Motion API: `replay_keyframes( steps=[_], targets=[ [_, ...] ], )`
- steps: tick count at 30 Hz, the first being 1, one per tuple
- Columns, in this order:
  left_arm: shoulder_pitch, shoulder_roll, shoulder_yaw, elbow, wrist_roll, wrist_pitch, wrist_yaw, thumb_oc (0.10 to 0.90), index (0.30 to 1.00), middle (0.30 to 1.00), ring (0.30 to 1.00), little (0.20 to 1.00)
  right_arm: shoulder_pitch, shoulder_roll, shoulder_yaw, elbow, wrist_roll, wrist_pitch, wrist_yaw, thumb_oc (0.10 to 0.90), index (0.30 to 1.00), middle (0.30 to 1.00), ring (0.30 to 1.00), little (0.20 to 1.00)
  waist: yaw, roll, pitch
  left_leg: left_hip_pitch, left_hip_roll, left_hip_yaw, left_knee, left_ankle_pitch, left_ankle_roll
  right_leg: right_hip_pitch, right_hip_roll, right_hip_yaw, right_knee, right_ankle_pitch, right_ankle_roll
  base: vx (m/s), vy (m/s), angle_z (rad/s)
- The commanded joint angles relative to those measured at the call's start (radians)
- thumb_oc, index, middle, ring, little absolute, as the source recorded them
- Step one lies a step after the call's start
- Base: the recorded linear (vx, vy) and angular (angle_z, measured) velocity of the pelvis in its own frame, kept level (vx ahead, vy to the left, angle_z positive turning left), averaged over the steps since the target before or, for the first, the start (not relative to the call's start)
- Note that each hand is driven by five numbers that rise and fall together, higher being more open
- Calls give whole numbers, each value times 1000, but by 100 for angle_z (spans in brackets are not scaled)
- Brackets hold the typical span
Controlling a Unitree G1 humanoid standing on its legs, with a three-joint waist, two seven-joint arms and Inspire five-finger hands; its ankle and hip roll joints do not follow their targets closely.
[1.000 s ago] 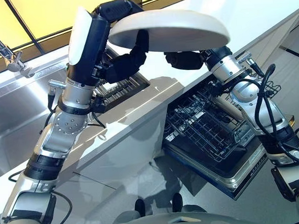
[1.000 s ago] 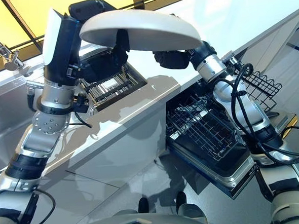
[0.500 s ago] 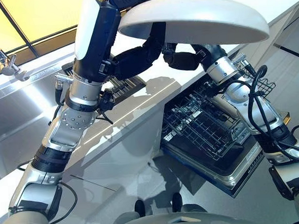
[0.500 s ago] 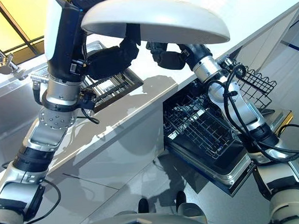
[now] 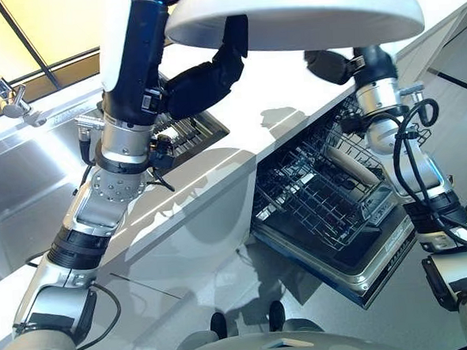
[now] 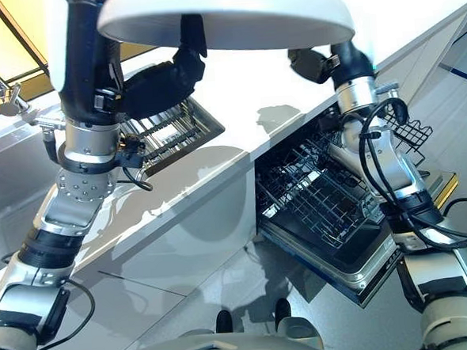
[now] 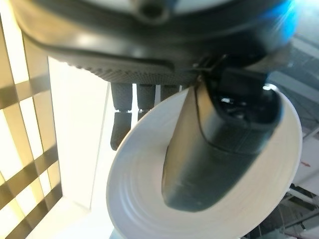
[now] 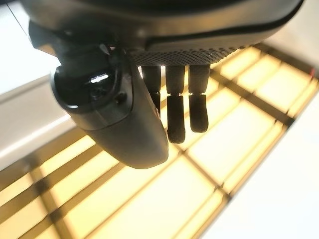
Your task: Pick up plates and place into dishwasher.
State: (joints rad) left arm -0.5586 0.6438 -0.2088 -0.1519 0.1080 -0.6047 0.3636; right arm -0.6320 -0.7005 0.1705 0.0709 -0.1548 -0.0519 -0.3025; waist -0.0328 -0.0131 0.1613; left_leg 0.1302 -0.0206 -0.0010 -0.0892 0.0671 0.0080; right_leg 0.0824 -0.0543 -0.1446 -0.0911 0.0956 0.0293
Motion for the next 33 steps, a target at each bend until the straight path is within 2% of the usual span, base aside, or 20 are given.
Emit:
replay_keyframes(
  steps=[1, 8, 13, 16, 18, 21, 22, 23, 25, 27, 28, 29, 33],
  targets=[
    [-57, 26, 91, -13, -83, -7, 96, 100, 300, 300, 300, 200, -50, -73, -98, -21, -40, -59, -97, 100, 300, 300, 300, 200, 3, 14, -115, 30, -59, 50, 2, -146, 25, 44, 71, -21, 85, -182, 25, 0, 0, 0],
    [-17, 85, 141, 11, -16, 88, 136, 100, 300, 300, 300, 200, 6, -107, -156, -75, -101, -100, -138, 100, 300, 300, 300, 200, -6, 16, -115, 33, -59, 58, 2, -150, 27, 42, 70, -14, 86, -180, 29, -1, 3, -1],
    [16, 113, 159, 73, -42, 149, 127, 100, 300, 300, 300, 200, 23, -156, -203, -131, -158, -133, -201, 100, 300, 300, 300, 200, -11, 17, -117, 34, -60, 64, 2, -152, 27, 40, 71, -7, 86, -179, 33, -10, 15, -10],
    [57, 113, 173, 107, -71, 176, 109, 100, 300, 300, 300, 200, 39, -189, -242, -178, -162, -151, -231, 100, 300, 300, 300, 200, -15, 15, -119, 34, -62, 66, 2, -151, 28, 35, 72, 1, 87, -177, 36, -6, 8, -3],
    [82, 106, 179, 129, -67, 184, 98, 100, 300, 300, 300, 200, 45, -203, -263, -211, -120, -183, -206, 100, 300, 300, 300, 200, -17, 13, -119, 34, -63, 68, 2, -151, 30, 31, 71, 7, 90, -176, 38, -4, 12, -5],
    [103, 97, 177, 160, -57, 198, 78, 100, 300, 300, 300, 200, 53, -218, -278, -254, -25, -212, -127, 100, 300, 300, 300, 200, -22, 11, -120, 33, -64, 71, 2, -150, 30, 27, 72, 13, 92, -174, 39, -3, 12, -9],
    [110, 93, 173, 179, -52, 207, 69, 100, 300, 300, 300, 200, 57, -218, -280, -272, 63, -237, -72, 100, 300, 300, 300, 200, -26, 10, -121, 33, -64, 74, 2, -150, 29, 26, 72, 15, 91, -173, 40, -2, 13, -13],
    [111, 92, 170, 189, -52, 212, 61, 100, 300, 300, 300, 200, 61, -218, -284, -279, 96, -244, -42, 100, 300, 300, 300, 200, -27, 10, -122, 33, -64, 75, 2, -150, 28, 25, 72, 16, 90, -172, 41, -2, 16, -13],
    [119, 81, 157, 233, -57, 220, 40, 100, 300, 300, 300, 200, 69, -200, -278, -295, 295, -277, 99, 100, 300, 300, 300, 200, -32, 9, -124, 32, -64, 79, 2, -150, 26, 24, 73, 21, 89, -168, 42, -2, 14, -8],
    [123, 64, 144, 275, -89, 215, 15, 100, 300, 300, 300, 200, 69, -164, -266, -303, 530, -260, 284, 100, 300, 300, 300, 200, -35, 8, -126, 31, -66, 80, 2, -149, 25, 22, 72, 25, 87, -165, 42, -2, 7, -2],
    [125, 52, 138, 299, -139, 202, -5, 100, 300, 300, 300, 200, 71, -139, -259, -306, 645, -227, 370, 100, 300, 300, 300, 200, -37, 7, -127, 31, -66, 80, 2, -149, 25, 20, 72, 27, 87, -163, 42, -2, 12, -4],
    [130, 33, 135, 322, -144, 179, -21, 100, 300, 300, 300, 200, 72, -108, -249, -300, 705, -199, 428, 100, 300, 300, 300, 200, -37, 6, -128, 31, -66, 81, 2, -149, 24, 20, 72, 27, 87, -163, 42, 5, 12, -5],
    [123, 8, 78, 346, -87, 109, -18, 100, 300, 300, 300, 200, 56, -61, -199, -239, 714, -145, 496, 100, 300, 300, 300, 200, -35, 1, -132, 28, -64, 95, 2, -147, 24, 15, 67, 19, 92, -161, 43, 5, 8, -4]
  ],
)
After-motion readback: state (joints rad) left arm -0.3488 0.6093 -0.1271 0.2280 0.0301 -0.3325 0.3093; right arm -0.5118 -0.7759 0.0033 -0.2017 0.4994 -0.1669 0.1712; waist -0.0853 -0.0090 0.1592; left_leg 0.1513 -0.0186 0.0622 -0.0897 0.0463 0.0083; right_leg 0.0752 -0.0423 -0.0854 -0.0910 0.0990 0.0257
